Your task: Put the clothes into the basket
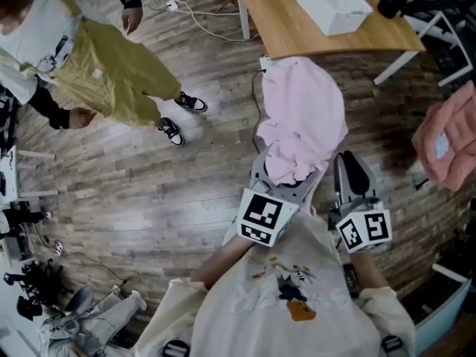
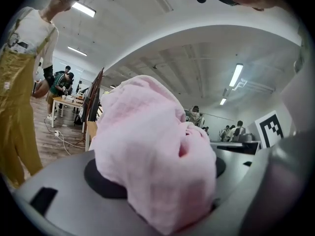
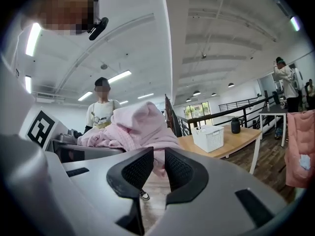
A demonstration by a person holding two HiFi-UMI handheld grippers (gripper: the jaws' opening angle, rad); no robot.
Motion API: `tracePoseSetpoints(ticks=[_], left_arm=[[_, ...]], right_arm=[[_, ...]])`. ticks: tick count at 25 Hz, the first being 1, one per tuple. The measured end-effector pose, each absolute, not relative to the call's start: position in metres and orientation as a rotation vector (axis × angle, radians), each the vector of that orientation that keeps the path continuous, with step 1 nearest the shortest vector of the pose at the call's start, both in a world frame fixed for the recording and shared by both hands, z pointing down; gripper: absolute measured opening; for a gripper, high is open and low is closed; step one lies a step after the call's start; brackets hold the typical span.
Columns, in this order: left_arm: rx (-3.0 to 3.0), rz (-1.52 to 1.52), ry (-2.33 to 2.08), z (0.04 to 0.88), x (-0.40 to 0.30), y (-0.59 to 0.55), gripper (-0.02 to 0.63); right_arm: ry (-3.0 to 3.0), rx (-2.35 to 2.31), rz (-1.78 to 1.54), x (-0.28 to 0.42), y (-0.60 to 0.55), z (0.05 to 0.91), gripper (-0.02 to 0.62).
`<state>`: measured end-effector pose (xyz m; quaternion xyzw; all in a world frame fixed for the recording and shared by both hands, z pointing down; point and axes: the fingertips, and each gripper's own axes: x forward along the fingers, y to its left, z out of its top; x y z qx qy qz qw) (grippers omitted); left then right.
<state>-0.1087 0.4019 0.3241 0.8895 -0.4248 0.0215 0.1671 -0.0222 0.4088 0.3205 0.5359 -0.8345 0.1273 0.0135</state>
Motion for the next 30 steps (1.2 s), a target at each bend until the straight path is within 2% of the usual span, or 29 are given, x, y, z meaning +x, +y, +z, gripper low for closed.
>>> tracePoseSetpoints(ticks=[10, 21, 30], left_arm=[[2.495, 0.129, -1.197, 0.328, -0.14, 0.385, 0.356], [2.469, 0.187, -1.244, 0.344, -0.127, 0.347, 0.356], [2.459, 0.204, -1.28, 0.348, -0.099, 0.265, 0.356]], right_arm=[[-2.557, 1.606, 0.462, -0.065, 0.394, 0.327, 0.069], [-2.576, 1.604, 0.515, -0.048, 0.347, 0.342, 0.069], [-2.613, 1.624, 0.566, -0.015, 0.262, 0.348, 0.069]])
